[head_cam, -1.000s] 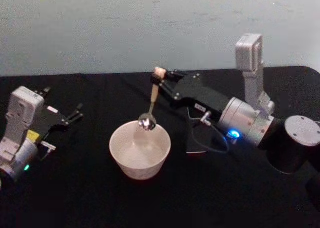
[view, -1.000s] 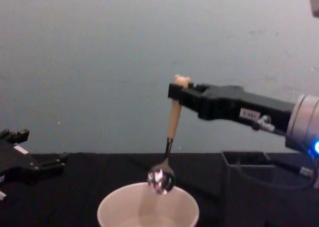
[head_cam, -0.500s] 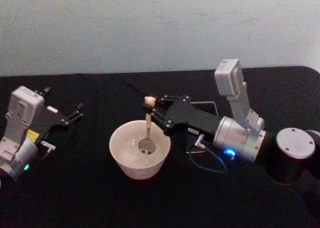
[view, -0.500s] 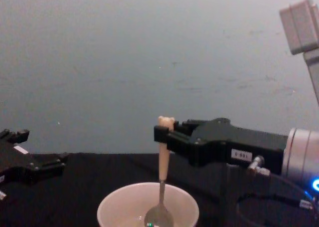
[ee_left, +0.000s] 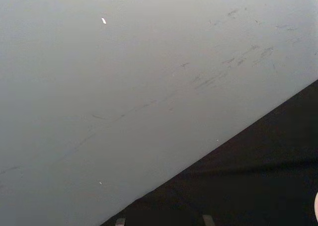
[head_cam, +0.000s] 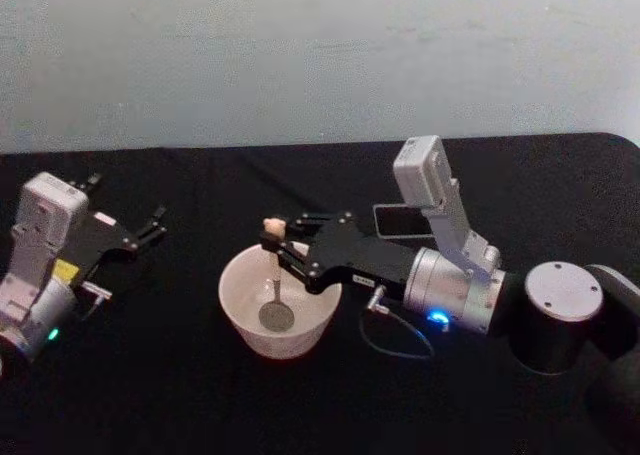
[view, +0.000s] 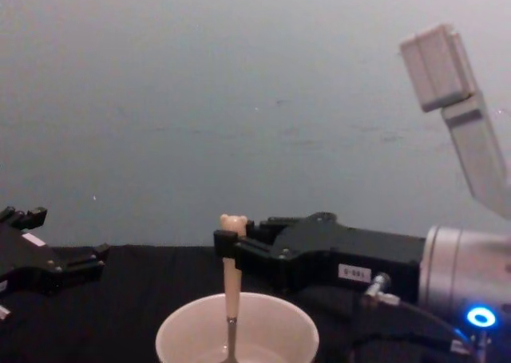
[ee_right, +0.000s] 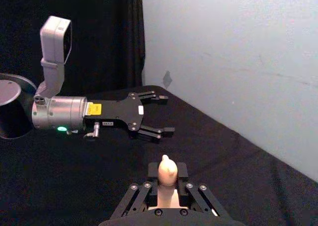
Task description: Pick up the stirring spoon with one hand, stir inside the cup, then place it back in its original position.
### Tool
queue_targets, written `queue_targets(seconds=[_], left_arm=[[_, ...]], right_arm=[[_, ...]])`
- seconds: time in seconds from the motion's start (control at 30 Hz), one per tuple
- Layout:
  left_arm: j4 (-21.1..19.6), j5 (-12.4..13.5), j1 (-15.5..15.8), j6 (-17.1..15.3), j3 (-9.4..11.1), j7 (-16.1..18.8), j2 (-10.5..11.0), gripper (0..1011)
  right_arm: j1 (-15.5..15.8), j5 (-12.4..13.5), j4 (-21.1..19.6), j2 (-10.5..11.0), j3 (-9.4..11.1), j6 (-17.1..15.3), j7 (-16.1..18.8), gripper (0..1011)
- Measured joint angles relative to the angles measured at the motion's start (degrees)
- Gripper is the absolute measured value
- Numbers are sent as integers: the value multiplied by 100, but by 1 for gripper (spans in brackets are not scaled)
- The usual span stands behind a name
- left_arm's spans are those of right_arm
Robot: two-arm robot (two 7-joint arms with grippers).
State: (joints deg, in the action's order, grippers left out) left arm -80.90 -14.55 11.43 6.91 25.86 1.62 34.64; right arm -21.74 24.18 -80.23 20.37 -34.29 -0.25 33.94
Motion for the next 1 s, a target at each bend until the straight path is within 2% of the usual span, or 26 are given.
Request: queue_targets(seconds=[0.37, 0.53, 0.77, 1.0], left_arm=[[0, 0, 0, 0, 0, 0, 0, 1001], [0, 0, 0, 0, 0, 0, 0, 1001], [0, 0, 0, 0, 0, 0, 0, 1001], [0, 0, 0, 0, 0, 0, 0, 1001]], right_arm=[[-223, 16, 475, -359, -12, -16, -137, 214], [-345, -78, 684, -508, 32, 43, -294, 214], [-421, -195, 807, -583, 131, 108, -426, 214], [-352, -270, 734, -497, 250, 108, -492, 214]])
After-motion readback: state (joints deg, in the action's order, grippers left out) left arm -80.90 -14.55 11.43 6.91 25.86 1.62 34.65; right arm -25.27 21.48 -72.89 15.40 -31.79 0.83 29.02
